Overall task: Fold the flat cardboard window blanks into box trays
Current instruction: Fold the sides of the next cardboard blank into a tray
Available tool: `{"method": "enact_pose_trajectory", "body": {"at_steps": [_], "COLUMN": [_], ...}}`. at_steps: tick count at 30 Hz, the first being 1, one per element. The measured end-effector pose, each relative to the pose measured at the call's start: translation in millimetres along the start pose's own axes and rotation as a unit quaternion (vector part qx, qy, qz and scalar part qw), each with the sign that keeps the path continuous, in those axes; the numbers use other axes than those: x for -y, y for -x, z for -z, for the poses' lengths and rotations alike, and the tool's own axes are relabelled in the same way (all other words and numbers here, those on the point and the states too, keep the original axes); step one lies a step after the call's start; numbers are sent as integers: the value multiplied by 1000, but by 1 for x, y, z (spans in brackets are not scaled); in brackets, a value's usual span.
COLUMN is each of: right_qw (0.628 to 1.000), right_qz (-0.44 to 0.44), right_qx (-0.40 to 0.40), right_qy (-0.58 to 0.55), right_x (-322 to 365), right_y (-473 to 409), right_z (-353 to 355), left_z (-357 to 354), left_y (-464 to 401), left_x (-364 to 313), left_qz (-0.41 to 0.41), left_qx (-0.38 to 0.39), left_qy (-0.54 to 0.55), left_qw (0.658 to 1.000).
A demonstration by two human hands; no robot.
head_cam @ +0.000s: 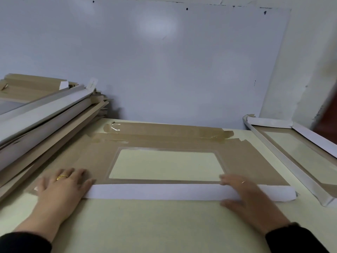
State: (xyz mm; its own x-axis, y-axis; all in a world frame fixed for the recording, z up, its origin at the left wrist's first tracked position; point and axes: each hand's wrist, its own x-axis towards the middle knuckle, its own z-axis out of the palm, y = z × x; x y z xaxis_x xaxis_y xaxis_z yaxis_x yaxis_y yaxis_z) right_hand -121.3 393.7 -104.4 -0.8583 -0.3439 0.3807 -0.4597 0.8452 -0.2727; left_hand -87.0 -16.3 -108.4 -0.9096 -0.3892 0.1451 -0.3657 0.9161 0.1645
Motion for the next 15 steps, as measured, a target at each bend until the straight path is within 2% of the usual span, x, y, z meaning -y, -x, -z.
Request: {"method": "enact_pose_trajectory", "body": {"at_steps": [2, 4, 5, 7, 10, 12, 15], "right_qw": [999, 996, 994, 985, 957, 944, 935], "right_qz": [-9, 3, 32, 103, 172, 191, 207], "right_qx": [47, 66, 55, -35, -168, -207, -210], "right_qy": [-16, 54, 92, 135, 163, 173, 198], "right_x": [8, 16, 21, 24, 33, 41, 59], "right_y": [-2, -6, -8, -7, -5, -6, -4], "right_z": [-4, -2, 0, -2, -3, -3, -5], "left_z": [0, 2, 4, 5, 7, 8, 13], "left_y": [5, 15, 22, 32, 44, 50, 64], "left_x": [-9, -26, -37, -56, -82, -97, -117], "left_qz": [-88, -207, -257, -328, -384, -386, -378], "left_qx": [-92, -125, -108, -80, -101, -134, -159], "left_qy": [65, 105, 103, 72, 3, -21, -10], "left_qw": [990, 965, 955, 939, 918, 912, 912]}}
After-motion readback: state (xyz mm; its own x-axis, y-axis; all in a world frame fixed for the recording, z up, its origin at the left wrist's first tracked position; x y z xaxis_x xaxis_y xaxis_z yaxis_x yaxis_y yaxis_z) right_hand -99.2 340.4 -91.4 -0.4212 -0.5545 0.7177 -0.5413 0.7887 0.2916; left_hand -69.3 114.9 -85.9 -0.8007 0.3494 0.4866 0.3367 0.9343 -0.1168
